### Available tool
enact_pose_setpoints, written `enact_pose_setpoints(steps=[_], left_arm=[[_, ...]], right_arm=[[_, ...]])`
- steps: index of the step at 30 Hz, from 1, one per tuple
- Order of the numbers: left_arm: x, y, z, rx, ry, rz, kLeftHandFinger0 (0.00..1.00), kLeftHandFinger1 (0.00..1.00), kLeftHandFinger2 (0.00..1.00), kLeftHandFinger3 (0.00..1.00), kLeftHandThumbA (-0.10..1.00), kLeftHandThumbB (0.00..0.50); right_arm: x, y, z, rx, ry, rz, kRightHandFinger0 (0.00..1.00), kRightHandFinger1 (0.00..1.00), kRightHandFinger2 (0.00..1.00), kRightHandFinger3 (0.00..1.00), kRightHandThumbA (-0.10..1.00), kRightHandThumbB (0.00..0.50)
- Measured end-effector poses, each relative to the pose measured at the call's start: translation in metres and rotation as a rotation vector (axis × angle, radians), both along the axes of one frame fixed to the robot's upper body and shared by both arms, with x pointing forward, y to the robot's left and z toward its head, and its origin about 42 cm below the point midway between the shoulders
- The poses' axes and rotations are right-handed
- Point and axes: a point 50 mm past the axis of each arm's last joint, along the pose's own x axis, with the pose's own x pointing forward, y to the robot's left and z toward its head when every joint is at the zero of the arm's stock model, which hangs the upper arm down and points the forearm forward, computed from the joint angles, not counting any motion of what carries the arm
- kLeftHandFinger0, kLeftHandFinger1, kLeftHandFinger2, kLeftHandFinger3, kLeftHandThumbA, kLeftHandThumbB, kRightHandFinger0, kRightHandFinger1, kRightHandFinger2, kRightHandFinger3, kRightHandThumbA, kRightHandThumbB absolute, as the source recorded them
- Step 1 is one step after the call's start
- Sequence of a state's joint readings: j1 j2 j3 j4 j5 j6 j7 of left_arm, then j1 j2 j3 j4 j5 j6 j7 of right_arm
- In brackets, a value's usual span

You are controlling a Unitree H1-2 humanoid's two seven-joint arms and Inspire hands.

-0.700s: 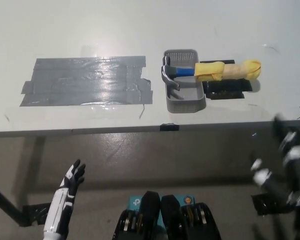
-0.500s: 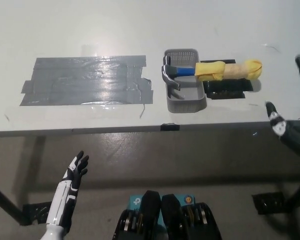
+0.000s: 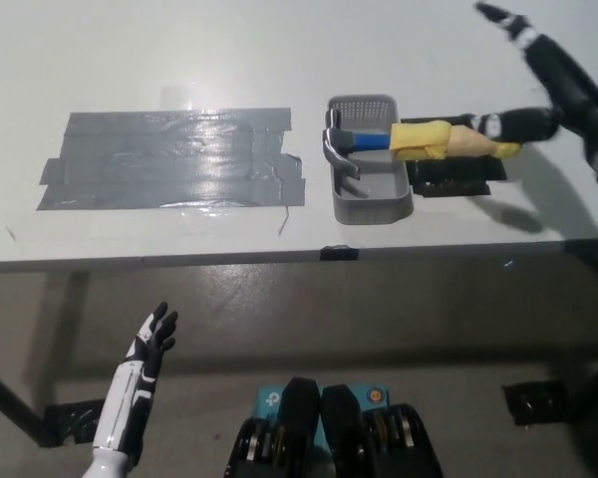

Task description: The robot picks the hammer placed on top of the gray container with right hand and places it on the grey area of the desk

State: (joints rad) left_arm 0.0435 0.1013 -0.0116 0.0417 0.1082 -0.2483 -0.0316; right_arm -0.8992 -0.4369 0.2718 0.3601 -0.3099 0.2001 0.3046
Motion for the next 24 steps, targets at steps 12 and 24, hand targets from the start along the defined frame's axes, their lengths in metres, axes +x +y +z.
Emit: enact_pose_setpoints(steps=[12, 24], left_arm=[[0.0, 0.0, -0.001, -0.001, 0.005, -0.001, 1.0, 1.0, 1.0, 1.0, 1.0, 0.325], [0.0, 0.002, -0.001, 0.005, 0.006, -0.005, 1.0, 1.0, 1.0, 1.0, 1.0, 0.312]], right_arm=[[0.065, 0.019, 0.024, -0.276, 0.307, -0.068, 1.0, 1.0, 1.0, 1.0, 0.92, 0.404], [0.075, 0.052, 0.031, -0.355, 0.392, -0.053, 1.0, 1.0, 1.0, 1.0, 0.98, 0.436]])
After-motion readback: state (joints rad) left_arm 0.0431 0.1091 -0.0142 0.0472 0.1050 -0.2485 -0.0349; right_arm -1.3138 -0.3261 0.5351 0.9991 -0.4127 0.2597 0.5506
